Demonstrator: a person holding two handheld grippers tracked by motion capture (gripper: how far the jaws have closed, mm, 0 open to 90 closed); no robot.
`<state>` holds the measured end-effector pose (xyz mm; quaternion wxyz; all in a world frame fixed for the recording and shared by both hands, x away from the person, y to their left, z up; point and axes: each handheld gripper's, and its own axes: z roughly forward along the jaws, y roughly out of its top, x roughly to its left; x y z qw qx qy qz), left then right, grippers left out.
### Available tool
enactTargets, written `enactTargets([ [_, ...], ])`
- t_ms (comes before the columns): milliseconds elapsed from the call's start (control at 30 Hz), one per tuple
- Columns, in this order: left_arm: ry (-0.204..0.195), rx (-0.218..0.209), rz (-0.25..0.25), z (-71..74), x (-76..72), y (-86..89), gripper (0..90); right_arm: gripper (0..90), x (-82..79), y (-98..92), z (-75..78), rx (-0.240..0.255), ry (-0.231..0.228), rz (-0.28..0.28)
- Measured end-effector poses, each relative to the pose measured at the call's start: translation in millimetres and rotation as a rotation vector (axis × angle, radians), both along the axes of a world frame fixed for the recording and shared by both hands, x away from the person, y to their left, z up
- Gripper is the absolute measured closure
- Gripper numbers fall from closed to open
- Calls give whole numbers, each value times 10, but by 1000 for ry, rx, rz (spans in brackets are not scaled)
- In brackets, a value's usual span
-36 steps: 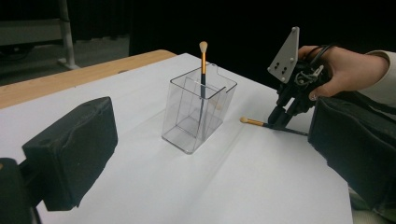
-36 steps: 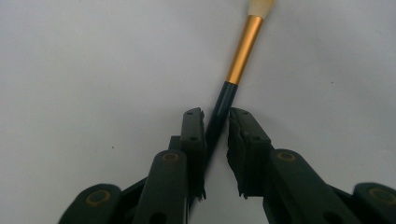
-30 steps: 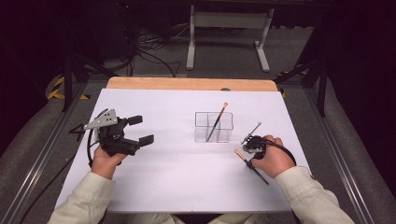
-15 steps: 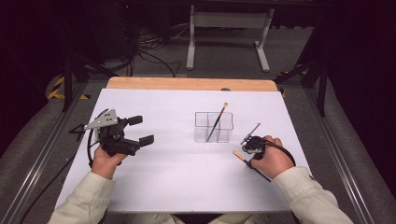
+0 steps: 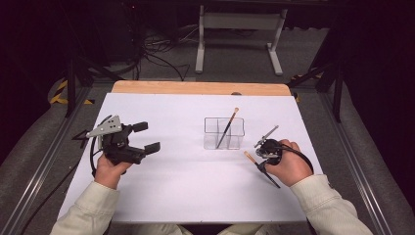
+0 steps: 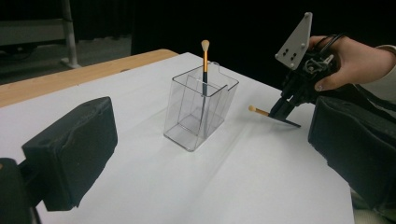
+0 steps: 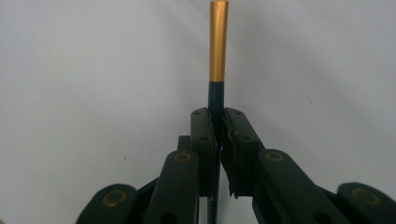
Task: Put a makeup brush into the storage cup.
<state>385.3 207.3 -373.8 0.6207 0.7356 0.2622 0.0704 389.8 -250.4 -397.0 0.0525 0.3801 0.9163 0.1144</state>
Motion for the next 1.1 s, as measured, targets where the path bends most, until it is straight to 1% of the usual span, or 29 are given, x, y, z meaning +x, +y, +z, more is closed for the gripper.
enactTargets([
  [200,4,-3,14,-12,-26,43,22,832,-16,3,90,31,-30,11],
  [367,4,-2,28,-18,-62,90,23,832,-36,4,176,71,-61,24],
  [533,4,-6,44,-24,-97,146,22,833,-35,-8,234,100,-69,29],
  [700,7,-13,57,-27,-121,181,22,834,-32,-6,266,117,-81,32],
  [1033,5,-11,51,-36,-98,168,22,835,-64,-29,344,159,-111,31],
  [1100,8,-13,50,-39,-93,165,22,835,-83,-44,381,182,-125,33],
])
